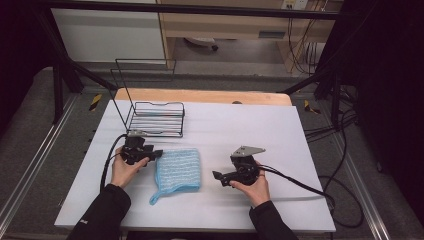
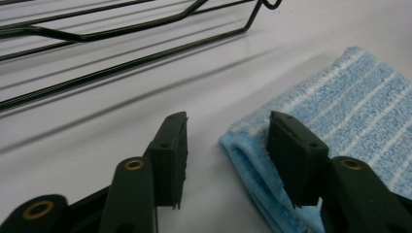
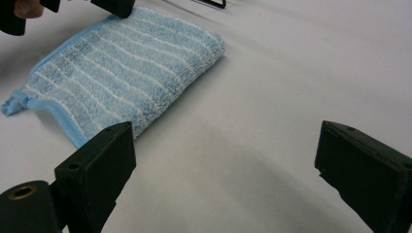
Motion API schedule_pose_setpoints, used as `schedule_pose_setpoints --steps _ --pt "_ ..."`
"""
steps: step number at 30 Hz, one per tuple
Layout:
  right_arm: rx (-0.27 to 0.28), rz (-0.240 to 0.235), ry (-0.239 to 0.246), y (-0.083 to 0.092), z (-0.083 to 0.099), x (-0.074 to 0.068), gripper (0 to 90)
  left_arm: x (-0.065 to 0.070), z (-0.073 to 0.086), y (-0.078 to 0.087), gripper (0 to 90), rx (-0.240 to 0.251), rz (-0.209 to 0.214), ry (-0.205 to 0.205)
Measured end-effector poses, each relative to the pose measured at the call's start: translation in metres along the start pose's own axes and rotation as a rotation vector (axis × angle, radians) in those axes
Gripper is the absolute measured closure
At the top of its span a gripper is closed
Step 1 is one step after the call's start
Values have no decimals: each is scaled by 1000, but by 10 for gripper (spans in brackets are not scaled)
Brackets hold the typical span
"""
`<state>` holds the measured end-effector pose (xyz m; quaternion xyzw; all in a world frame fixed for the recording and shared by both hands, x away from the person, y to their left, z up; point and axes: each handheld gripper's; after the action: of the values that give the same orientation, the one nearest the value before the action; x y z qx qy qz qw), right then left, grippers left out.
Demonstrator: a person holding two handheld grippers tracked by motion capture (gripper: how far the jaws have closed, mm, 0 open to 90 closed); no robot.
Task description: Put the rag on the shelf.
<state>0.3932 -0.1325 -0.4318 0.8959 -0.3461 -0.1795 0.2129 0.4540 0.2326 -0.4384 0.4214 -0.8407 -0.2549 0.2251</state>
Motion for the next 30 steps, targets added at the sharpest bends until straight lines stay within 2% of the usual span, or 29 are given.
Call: schedule_pose_setpoints --steps 5,9,14,20,22,23,24,26,29,30 --pt "1 -10 -11 -1 -1 1 100 -1 1 -5 577 -15 20 17" --pt "6 -14 -27 -2 -5 2 113 1 2 -7 615 -28 39 15" --pt "8 -28 -25 -13 -15 -1 137 3 3 -8 670 -42 46 29" --pt "13 -16 -28 -38 -36 -4 158 3 4 -9 695 -44 54 24" --pt "2 -5 -29 -49 -44 -3 171 4 4 -9 719 -45 57 23" --pt "-6 -1 -30 -60 -50 -3 192 3 4 -9 734 -44 60 24" --pt "-6 -1 -30 -60 -50 -3 192 3 4 -9 734 -46 66 25" --pt "-15 2 -23 -71 -54 -2 216 1 4 -9 746 -45 75 34" --pt "-40 5 -45 -92 -55 -2 286 1 4 -9 760 -44 74 32" --pt "-40 5 -45 -92 -55 -2 286 2 4 -9 760 -43 73 30"
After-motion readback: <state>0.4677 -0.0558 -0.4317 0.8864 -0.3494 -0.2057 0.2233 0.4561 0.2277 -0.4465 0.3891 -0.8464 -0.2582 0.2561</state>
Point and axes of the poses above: each handheld gripper's, and its own axes: y roughly backward along the jaws, z roughly out of its underside, x roughly to its right, and after that the axes turned 6 degrees about x, right-handed
